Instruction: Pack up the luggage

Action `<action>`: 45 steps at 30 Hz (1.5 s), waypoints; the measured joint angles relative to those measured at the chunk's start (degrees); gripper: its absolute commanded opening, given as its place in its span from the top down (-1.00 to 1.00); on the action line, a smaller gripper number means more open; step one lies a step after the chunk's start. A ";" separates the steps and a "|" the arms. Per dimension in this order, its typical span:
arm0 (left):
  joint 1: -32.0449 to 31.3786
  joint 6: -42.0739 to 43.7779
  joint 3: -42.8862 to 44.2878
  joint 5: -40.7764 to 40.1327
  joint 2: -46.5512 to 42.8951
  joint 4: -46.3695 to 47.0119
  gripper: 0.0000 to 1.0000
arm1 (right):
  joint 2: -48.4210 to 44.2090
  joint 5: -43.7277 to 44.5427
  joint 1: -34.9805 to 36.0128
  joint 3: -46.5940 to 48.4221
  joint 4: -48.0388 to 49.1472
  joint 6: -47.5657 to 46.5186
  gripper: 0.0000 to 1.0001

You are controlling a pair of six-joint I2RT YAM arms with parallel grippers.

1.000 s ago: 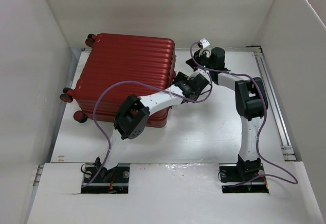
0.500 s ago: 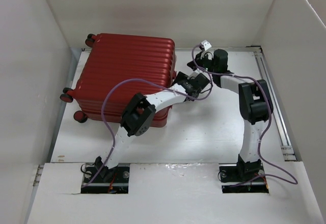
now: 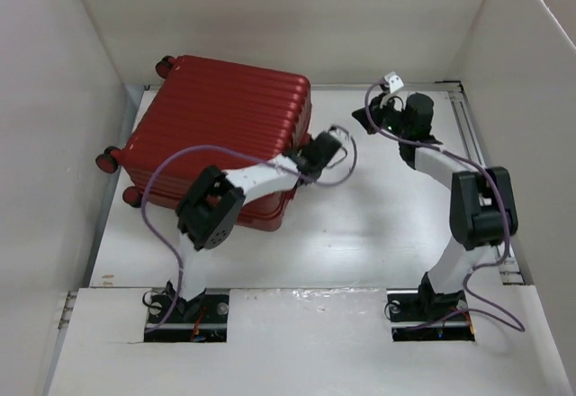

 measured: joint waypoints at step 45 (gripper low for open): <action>-23.71 40.89 -52.94 15.85 -62.93 -22.56 1.00 | -49.77 43.19 53.27 -45.40 -16.94 21.11 -0.27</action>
